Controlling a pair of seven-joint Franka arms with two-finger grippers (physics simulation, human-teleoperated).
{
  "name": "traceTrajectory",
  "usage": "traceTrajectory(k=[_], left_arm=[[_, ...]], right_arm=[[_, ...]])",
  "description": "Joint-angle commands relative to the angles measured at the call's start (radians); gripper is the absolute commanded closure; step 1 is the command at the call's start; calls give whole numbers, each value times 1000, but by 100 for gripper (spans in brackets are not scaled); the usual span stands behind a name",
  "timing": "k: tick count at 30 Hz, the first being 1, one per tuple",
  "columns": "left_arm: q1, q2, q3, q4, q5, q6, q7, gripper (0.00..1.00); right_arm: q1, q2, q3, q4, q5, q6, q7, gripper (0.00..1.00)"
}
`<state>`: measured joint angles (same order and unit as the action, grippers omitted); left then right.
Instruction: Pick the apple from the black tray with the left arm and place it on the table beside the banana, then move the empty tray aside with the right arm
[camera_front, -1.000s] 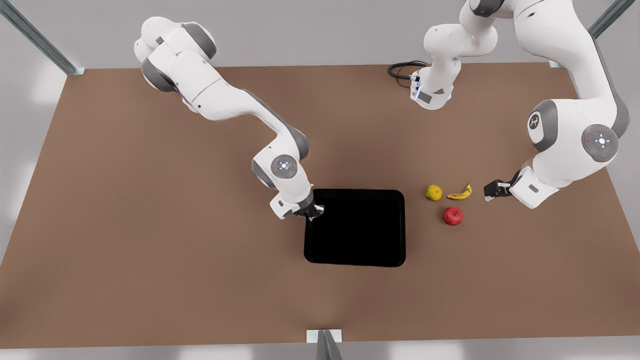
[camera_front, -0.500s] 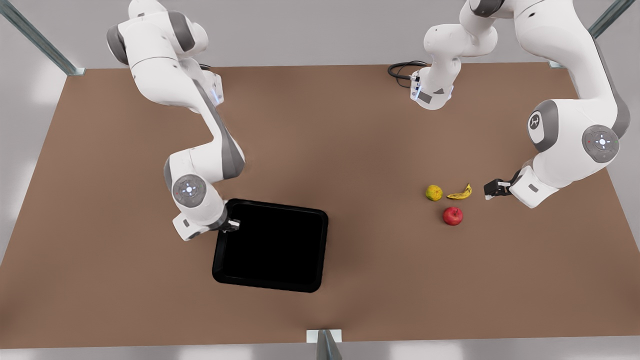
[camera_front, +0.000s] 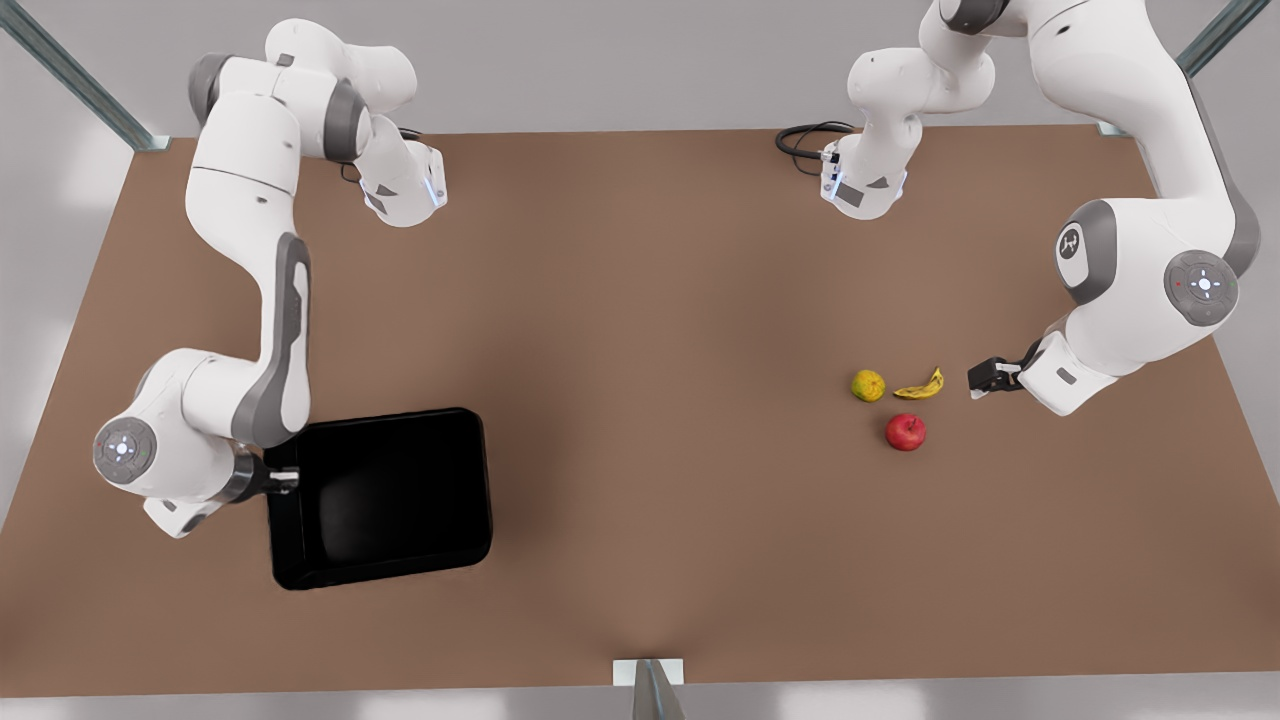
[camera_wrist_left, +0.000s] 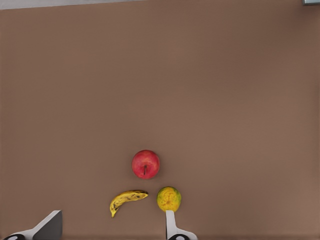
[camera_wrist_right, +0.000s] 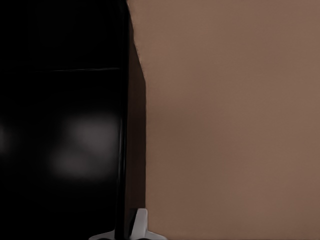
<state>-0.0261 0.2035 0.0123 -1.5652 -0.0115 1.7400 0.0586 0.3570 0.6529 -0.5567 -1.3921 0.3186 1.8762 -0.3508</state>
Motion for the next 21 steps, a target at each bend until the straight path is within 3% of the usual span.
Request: traceTrajectory(k=[1,8,10,11,13,15,18,21], left_arm=[[0,-1,0,0,1,0,4,0],[0,-1,0,4,4,1,4,0],[-9,-1,-6,5,-2,3,4,0],[-9,0,-8,7,-15,10,6,0],[-5,33,-5,63,-62,12,6,0],[-6,36,-5,65,-58,7,7,0],[-8,34,-5,65,-56,6,9,0],[-8,36,-5,65,-54,6,9,0]], right_arm=[[0,-2,-3,-42,45,106,-757,82],[-10,83,-32,-70,60,245,-735,80],[-18,109,-34,-68,73,276,-735,75],[-18,116,-34,-68,74,276,-735,69],[-18,116,-34,-65,74,276,-705,37],[-13,106,-34,-61,74,273,-680,13],[17,-4,-25,-8,66,117,-570,1],[17,-42,10,176,27,-117,-418,0]])
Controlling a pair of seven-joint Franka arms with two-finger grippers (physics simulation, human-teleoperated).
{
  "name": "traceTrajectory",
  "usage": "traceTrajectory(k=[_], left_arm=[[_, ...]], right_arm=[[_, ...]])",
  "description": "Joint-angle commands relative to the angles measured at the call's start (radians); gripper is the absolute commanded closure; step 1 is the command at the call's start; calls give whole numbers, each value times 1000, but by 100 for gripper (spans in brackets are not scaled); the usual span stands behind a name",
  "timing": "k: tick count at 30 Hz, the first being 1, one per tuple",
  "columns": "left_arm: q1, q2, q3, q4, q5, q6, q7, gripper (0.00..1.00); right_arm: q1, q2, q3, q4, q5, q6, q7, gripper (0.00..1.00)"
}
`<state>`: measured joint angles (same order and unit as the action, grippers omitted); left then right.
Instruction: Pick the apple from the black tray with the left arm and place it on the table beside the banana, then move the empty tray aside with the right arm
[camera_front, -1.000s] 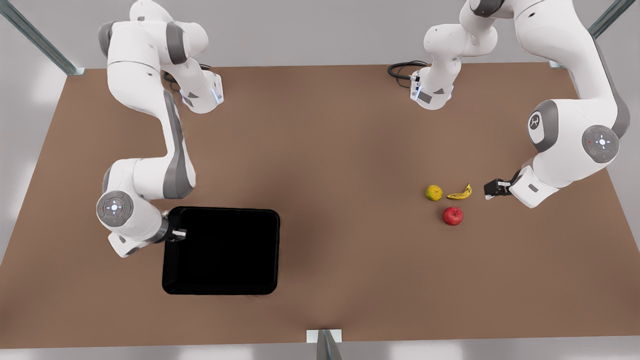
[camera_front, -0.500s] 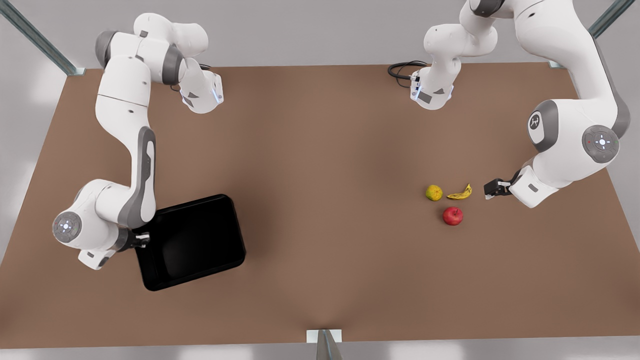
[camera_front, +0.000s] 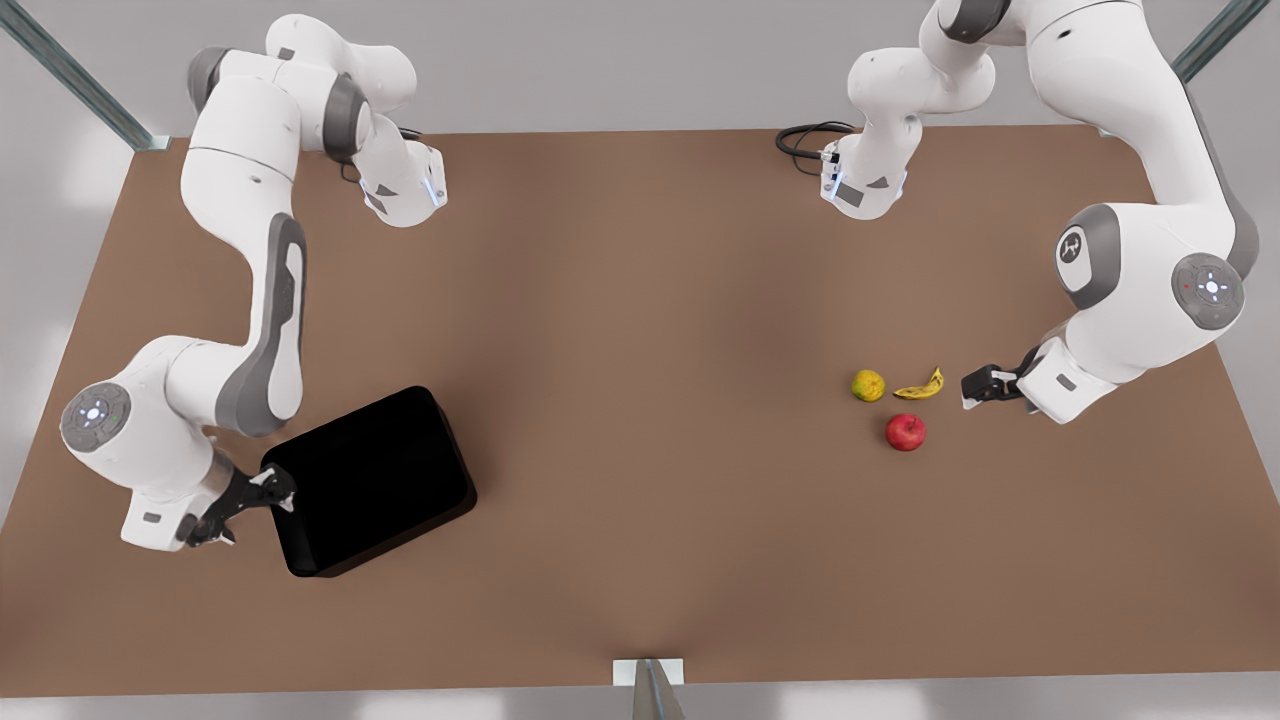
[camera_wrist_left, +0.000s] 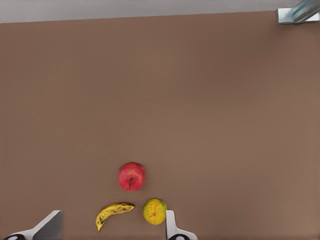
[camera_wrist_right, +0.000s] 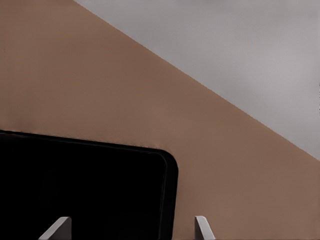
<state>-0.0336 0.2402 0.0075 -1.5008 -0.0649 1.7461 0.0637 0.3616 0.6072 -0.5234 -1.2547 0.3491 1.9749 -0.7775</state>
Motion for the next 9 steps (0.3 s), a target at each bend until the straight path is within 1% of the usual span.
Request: traceTrajectory(k=[1,3,4,5,9], left_arm=[[0,-1,0,1,-1,0,4,0],[0,-1,0,1,-1,0,2,0],[0,-1,0,1,-1,-2,2,0],[0,-1,0,1,-1,-2,1,0],[0,-1,0,-2,-1,-4,1,0]], right_arm=[[-49,-53,133,51,-114,-226,105,0],[-288,-144,586,49,-432,-226,322,0],[-297,-152,612,49,-470,-228,375,0],[-299,-158,606,49,-473,-235,434,0],[-299,-159,605,51,-469,-235,500,0]])
